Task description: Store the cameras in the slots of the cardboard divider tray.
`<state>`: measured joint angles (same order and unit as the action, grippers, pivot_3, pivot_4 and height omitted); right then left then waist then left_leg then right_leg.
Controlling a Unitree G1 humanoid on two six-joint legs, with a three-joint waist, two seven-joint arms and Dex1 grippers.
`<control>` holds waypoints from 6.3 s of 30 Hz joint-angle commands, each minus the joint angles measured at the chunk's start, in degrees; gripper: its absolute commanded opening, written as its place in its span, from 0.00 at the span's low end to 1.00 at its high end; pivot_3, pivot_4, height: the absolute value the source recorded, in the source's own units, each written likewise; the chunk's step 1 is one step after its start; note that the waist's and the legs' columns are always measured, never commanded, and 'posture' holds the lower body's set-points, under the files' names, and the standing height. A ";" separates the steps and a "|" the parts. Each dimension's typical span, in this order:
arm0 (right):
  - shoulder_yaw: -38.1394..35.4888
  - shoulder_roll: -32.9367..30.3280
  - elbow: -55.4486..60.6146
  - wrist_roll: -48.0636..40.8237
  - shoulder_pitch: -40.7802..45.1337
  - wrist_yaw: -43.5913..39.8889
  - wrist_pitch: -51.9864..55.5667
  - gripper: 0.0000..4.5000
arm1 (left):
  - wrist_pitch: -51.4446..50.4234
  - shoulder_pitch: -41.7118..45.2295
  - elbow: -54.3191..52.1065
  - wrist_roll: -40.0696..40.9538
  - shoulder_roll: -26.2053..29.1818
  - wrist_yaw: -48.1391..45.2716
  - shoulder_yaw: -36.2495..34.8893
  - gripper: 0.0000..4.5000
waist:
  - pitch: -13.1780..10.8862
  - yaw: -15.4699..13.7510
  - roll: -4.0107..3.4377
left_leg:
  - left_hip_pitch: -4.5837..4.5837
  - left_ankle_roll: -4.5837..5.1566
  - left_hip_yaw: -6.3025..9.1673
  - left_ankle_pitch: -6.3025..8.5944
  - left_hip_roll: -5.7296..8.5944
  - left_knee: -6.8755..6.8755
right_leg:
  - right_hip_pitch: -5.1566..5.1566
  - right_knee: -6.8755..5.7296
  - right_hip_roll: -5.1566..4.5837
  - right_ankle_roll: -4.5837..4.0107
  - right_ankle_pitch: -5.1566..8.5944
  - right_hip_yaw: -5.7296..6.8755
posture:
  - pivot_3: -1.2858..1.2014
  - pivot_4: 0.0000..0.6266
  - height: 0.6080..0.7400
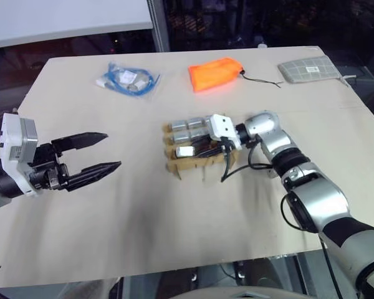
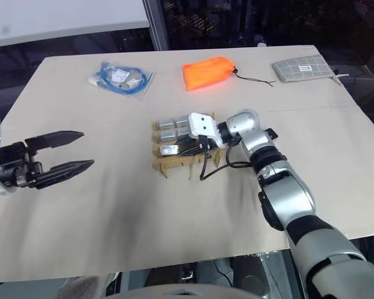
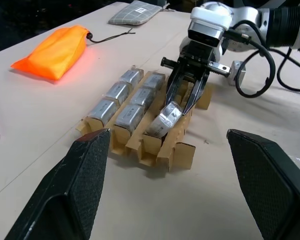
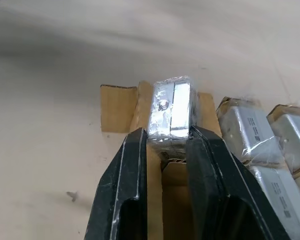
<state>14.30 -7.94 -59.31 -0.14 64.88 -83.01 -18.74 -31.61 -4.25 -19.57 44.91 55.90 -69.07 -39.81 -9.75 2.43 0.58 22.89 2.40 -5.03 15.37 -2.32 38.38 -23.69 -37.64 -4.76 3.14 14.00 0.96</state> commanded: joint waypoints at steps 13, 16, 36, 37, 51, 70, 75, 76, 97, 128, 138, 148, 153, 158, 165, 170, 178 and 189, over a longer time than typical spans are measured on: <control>-0.27 1.70 -6.18 1.91 7.14 -3.73 6.61 0.13 | 0.40 -1.64 -2.69 0.80 0.04 0.74 -1.98 0.86 | 0.00 0.15 0.00 | 0.02 0.00 0.03 0.00 0.00 -0.04 | -0.01 0.04 -0.03 -0.01 0.00 0.04 | 0.52 0.24 1.00; -1.38 1.87 -6.10 1.25 7.23 -2.49 6.14 0.32 | 0.39 -1.82 -2.70 0.92 0.06 0.75 -2.06 0.86 | 0.00 0.15 0.00 | 0.03 0.00 0.02 0.00 0.00 -0.05 | -0.01 0.04 -0.03 -0.01 0.00 0.04 | 0.52 0.24 1.00; -0.95 3.09 -1.74 3.68 1.06 3.97 -7.16 0.64 | 0.75 2.17 -0.24 0.23 1.18 -0.12 1.21 0.86 | -0.04 0.16 0.02 | 0.03 -0.01 0.01 0.00 0.00 -0.07 | -0.02 0.04 -0.04 -0.02 0.01 0.05 | 0.52 0.24 1.00; -0.95 3.20 -1.91 3.76 0.94 4.38 -7.35 0.64 | 0.76 2.24 -0.20 0.18 1.19 -0.10 1.28 0.86 | -0.04 0.16 0.02 | 0.03 -0.01 0.01 0.00 0.00 -0.07 | -0.02 0.05 -0.04 -0.02 0.01 0.05 | 0.52 0.24 1.00; 0.44 2.87 -4.76 6.91 0.85 9.00 -11.04 0.64 | 0.78 2.27 -0.52 0.22 0.93 0.19 1.34 0.86 | -0.05 0.17 0.02 | 0.03 -0.01 0.01 0.00 0.00 -0.06 | -0.02 0.04 -0.03 -0.03 0.02 0.05 | 0.52 0.24 1.00; -2.11 2.44 -3.75 2.65 1.91 6.05 -6.78 0.15 | 1.21 3.64 0.62 -0.08 1.16 -0.37 2.37 0.86 | -0.03 0.21 0.05 | -0.14 -0.11 0.06 -0.07 0.00 -0.02 | 0.02 -0.23 -0.03 -0.07 -0.01 0.04 | 0.52 0.24 1.00; -3.46 2.62 -3.48 -0.08 2.87 1.25 -0.12 0.15 | 1.57 4.40 1.17 -0.46 1.24 -0.57 3.11 0.86 | -0.03 0.13 0.05 | -0.11 -0.10 0.05 -0.06 0.01 -0.02 | 0.02 -0.18 -0.04 -0.07 -0.01 0.04 | 0.52 0.24 1.00; -3.58 2.61 -3.51 -0.37 3.17 0.24 1.30 0.15 | 1.66 4.49 1.28 -0.49 1.26 -0.59 3.21 0.86 | -0.03 0.13 0.06 | -0.08 -0.10 0.05 -0.06 0.01 -0.02 | 0.01 -0.17 -0.03 -0.07 -0.01 0.04 | 0.52 0.24 1.00; -4.20 5.00 -11.51 2.90 9.79 1.52 6.02 0.38 | 1.21 1.82 -0.05 -0.09 1.18 -0.72 0.32 0.86 | -0.05 0.28 0.05 | 0.04 -0.10 0.12 -0.05 -0.02 -0.08 | -0.02 0.01 -0.02 -0.11 0.02 0.14 | 0.52 0.24 1.00; -9.90 -38.77 54.77 -10.73 -30.27 -5.00 24.95 0.78 | 3.21 18.39 6.77 -1.85 2.72 -6.68 16.90 0.86 | -0.16 -0.50 0.13 | 0.85 -0.06 0.63 -0.06 0.14 0.14 | -0.37 0.25 0.04 -0.07 0.02 0.71 | 0.52 0.24 1.00; -4.86 -41.42 45.32 -4.81 -29.79 -4.55 12.39 0.78 | 1.78 19.93 5.16 -1.06 4.13 -9.90 19.89 0.86 | -0.19 -0.55 0.16 | 0.85 -0.06 0.66 -0.06 0.12 0.35 | -0.35 0.12 0.11 -0.06 0.03 0.67 | 0.52 0.24 1.00; -3.32 -41.72 39.26 -3.81 -27.00 -5.27 7.47 0.59 | 1.85 19.14 4.57 -1.26 4.02 -10.43 19.81 0.86 | -0.19 -0.92 0.17 | 0.87 -0.06 0.72 -0.06 0.11 0.56 | -0.30 0.01 0.12 -0.06 0.03 0.70 | 0.52 0.24 1.00; -2.56 -41.73 37.30 -2.92 -26.44 -5.47 5.57 0.26 | 1.90 18.71 4.47 -1.34 3.99 -10.16 19.48 0.86 | -0.19 -1.13 0.17 | 0.87 -0.06 0.74 -0.06 0.11 0.65 | -0.29 -0.05 0.14 -0.06 0.03 0.70 | 0.52 0.24 1.00; -2.35 -41.40 36.95 -3.18 -25.87 -5.89 5.47 0.14 | 1.91 19.03 4.76 -1.44 4.35 -10.28 19.37 0.86 | -0.19 -1.40 0.17 | 0.82 -0.06 0.80 -0.06 0.08 0.83 | -0.13 -0.11 0.17 -0.06 0.03 0.73 | 0.52 0.24 1.00; -2.74 -40.21 38.43 -4.81 -23.97 -5.21 8.34 0.14 | 1.87 19.52 5.03 -1.52 4.64 -10.15 19.43 0.86 | -0.19 -1.43 0.17 | 0.80 -0.06 0.81 -0.06 0.07 0.88 | -0.14 -0.19 0.19 -0.06 0.03 0.72 | 0.52 0.24 1.00; -2.45 -35.39 39.88 -5.71 -15.77 -3.54 12.78 0.14 | 2.03 19.69 5.09 -1.88 4.63 -9.83 19.54 0.86 | -0.21 -1.27 0.13 | 0.81 -0.06 0.80 -0.06 0.06 0.88 | -0.18 -0.23 0.21 -0.06 0.03 0.69 | 0.52 0.24 1.00; 2.36 -23.11 38.17 -3.19 -3.34 0.21 19.19 0.14 | 1.90 17.65 3.80 -1.70 4.57 -9.18 17.97 0.86 | -0.21 -1.64 0.13 | 0.88 -0.06 0.85 -0.05 0.06 0.86 | -0.19 -0.19 0.20 -0.07 0.03 0.77 | 0.52 0.24 1.00; 7.05 -14.66 29.93 0.09 0.57 0.10 17.49 0.14 | 1.60 10.34 0.41 -1.58 4.67 -6.87 11.92 0.86 | -0.21 -1.56 0.14 | 0.93 -0.06 0.89 -0.05 0.08 0.86 | -0.19 -0.18 0.18 -0.08 0.03 0.86 | 0.52 0.24 1.00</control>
<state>21.75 -22.61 -29.91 -0.11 63.51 -82.64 -0.48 -30.01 6.24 -17.45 42.79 59.63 -76.27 -25.19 -9.96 0.87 0.72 23.81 2.33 -4.13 15.31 -2.24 39.24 -23.88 -37.82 -4.57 3.06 14.03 1.81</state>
